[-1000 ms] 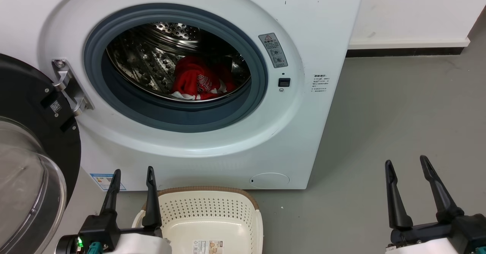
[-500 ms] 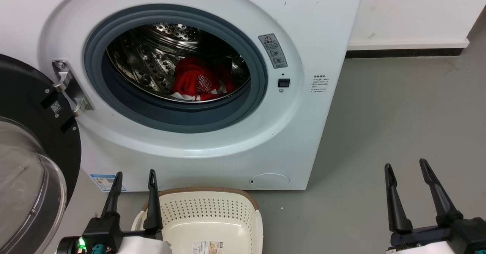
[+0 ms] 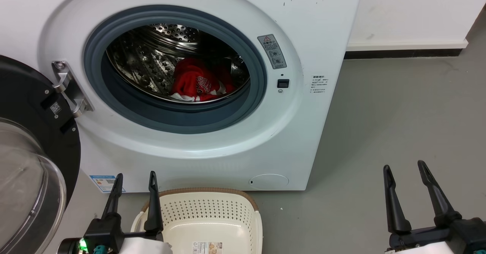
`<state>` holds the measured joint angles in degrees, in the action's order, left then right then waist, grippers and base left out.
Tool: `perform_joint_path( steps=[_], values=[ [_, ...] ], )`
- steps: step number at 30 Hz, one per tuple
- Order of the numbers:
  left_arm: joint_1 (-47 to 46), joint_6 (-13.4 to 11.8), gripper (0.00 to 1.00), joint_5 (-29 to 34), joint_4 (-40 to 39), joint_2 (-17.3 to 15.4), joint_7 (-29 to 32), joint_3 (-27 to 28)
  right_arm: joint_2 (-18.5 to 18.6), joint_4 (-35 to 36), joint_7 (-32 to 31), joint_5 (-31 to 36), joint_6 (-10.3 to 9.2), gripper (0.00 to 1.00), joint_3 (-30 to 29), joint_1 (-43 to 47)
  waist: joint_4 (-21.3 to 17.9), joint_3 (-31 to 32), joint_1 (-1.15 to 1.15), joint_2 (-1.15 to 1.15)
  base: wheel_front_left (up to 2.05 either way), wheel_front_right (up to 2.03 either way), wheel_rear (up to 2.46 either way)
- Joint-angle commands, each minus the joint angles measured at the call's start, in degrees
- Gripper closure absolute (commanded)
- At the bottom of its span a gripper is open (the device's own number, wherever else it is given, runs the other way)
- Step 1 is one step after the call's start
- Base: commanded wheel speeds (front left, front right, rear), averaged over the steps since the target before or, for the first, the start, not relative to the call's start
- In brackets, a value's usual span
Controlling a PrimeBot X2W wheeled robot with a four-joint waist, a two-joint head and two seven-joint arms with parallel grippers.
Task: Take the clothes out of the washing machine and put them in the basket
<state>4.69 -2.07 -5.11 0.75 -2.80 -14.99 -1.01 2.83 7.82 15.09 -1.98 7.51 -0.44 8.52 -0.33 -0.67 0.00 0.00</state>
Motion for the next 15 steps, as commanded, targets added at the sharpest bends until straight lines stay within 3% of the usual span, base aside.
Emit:
perform_joint_path(
  steps=[1, 8, 15],
  values=[
    [0.32, -0.23, 0.00, 0.33, 0.12, -0.16, -0.30, 0.13, 0.09, 0.01, 0.12, -0.26, -0.04, 0.00, 0.05, 0.61, -0.06, -0.04, 0.00, 0.00, 0.00, 0.00, 0.00],
    [-1.55, 0.12, 0.00, 0.42, 0.89, -0.16, -0.30, 0.80, 0.09, 0.40, 0.12, -0.20, -0.04, 0.00, 0.37, -0.33, -0.64, -0.90, 0.00, 0.00, 0.00, 0.00, 0.00],
    [-7.67, 2.87, 0.00, 0.18, 5.05, -0.14, -0.23, 4.19, 0.08, 1.05, 0.12, 0.24, -0.04, 0.00, 1.00, -2.45, -2.36, -4.04, 0.00, 0.00, 0.00, 0.00, 0.00]
  ],
)
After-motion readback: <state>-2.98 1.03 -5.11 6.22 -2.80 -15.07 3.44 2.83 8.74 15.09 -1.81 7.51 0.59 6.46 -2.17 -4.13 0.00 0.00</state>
